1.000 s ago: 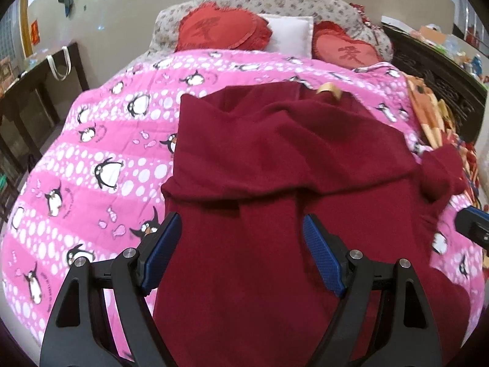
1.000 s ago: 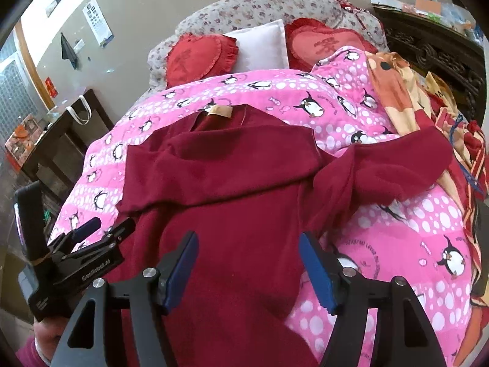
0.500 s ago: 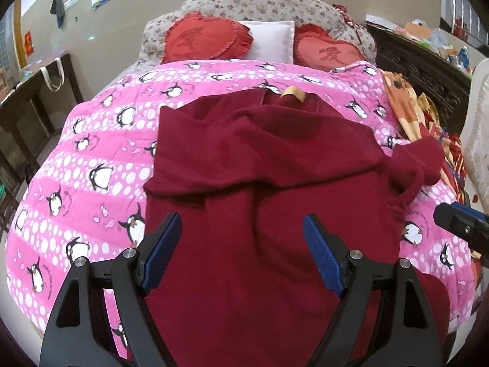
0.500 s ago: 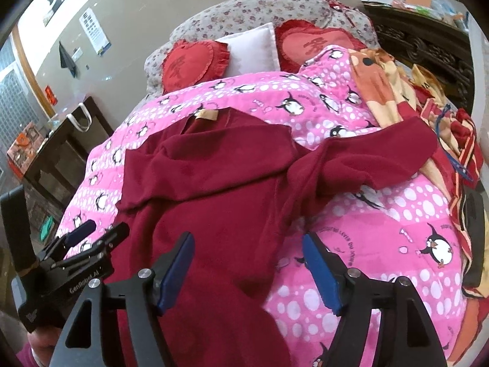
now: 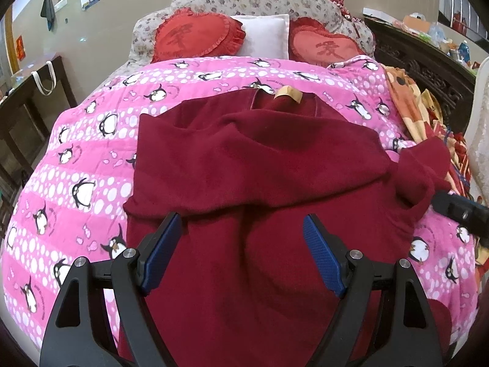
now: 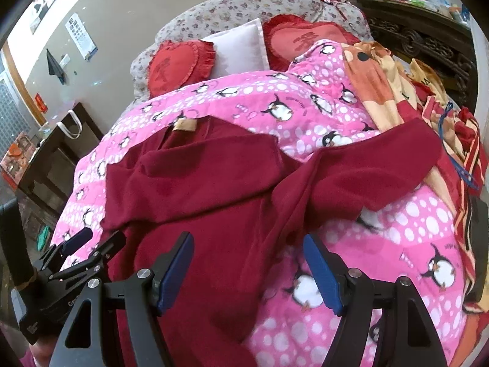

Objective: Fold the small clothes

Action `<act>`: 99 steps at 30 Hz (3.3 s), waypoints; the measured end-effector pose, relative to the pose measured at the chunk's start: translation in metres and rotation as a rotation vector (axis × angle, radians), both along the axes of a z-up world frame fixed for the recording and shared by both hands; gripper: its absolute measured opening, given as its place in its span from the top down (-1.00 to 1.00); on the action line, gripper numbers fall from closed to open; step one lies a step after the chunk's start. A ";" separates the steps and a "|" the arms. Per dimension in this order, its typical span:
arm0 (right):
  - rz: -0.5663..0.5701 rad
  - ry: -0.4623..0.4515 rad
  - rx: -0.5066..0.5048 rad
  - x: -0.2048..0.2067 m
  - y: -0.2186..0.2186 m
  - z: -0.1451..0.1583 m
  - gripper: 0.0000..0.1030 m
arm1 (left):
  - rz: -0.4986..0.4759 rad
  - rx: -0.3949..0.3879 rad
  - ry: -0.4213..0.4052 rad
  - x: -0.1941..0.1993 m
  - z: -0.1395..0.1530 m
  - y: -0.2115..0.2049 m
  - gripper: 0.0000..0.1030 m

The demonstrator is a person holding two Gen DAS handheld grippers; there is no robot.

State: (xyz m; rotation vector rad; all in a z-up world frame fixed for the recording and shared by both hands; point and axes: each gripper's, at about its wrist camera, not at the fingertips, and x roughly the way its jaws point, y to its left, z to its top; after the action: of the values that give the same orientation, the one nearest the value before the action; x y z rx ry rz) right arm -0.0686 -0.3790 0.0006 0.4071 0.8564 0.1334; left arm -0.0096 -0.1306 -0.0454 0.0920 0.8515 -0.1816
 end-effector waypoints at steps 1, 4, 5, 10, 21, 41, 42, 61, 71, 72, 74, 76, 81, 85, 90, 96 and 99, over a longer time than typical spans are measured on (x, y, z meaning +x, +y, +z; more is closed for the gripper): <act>-0.009 0.001 0.004 0.004 -0.004 0.000 -0.39 | 0.000 0.002 0.003 0.003 -0.002 0.000 -0.59; -0.034 0.005 0.045 0.019 -0.023 0.000 -0.39 | 0.000 0.006 0.013 0.015 -0.007 -0.001 -0.59; -0.047 0.008 0.048 0.025 -0.031 0.000 -0.39 | 0.002 0.006 0.016 0.019 -0.009 -0.001 -0.59; -0.170 0.051 0.001 0.063 -0.090 -0.007 -0.39 | 0.016 -0.009 0.033 0.032 -0.016 0.002 -0.59; -0.400 0.264 0.099 0.145 -0.200 -0.066 -0.39 | 0.047 -0.023 0.079 0.050 -0.029 0.012 -0.59; -0.248 0.059 0.117 0.107 -0.184 -0.013 0.83 | 0.081 -0.062 0.074 0.047 -0.027 0.029 -0.59; -0.219 0.027 0.112 0.106 -0.175 0.000 0.83 | 0.086 -0.068 0.068 0.047 -0.024 0.031 -0.59; 0.549 -0.156 0.209 0.132 0.100 0.069 0.80 | 0.195 -0.156 -0.035 0.036 0.023 0.091 -0.59; 0.469 -0.042 0.298 0.104 0.071 0.026 0.05 | 0.135 -0.184 -0.003 0.061 0.013 0.090 -0.59; 0.454 -0.045 0.285 0.095 0.064 0.025 0.06 | 0.129 -0.173 -0.004 0.066 0.012 0.087 -0.59; 0.412 -0.055 0.252 0.078 0.045 0.023 0.05 | 0.109 -0.142 -0.001 0.079 0.008 0.080 -0.59; 0.369 -0.053 0.245 0.064 0.027 0.016 0.05 | 0.099 -0.101 0.040 0.097 -0.002 0.073 -0.59; 0.256 -0.005 0.284 0.031 -0.013 -0.011 0.03 | 0.121 -0.173 0.131 0.124 -0.027 0.073 -0.58; 0.193 0.023 0.297 0.018 -0.034 -0.027 0.03 | 0.142 -0.298 0.167 0.136 -0.038 0.079 0.25; 0.101 0.042 0.273 0.019 -0.052 -0.037 0.03 | 0.165 -0.333 0.148 0.134 -0.021 0.095 0.74; 0.081 0.060 0.291 0.029 -0.053 -0.043 0.03 | 0.130 -0.350 0.097 0.118 0.005 0.114 0.99; 0.086 0.060 0.311 0.031 -0.048 -0.044 0.03 | 0.115 -0.373 0.149 0.120 0.001 0.111 0.98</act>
State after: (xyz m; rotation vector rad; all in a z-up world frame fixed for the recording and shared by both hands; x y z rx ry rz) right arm -0.0380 -0.4268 -0.0431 0.6677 0.9151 0.3378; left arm 0.1102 -0.0196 -0.0441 -0.3227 0.9554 -0.2390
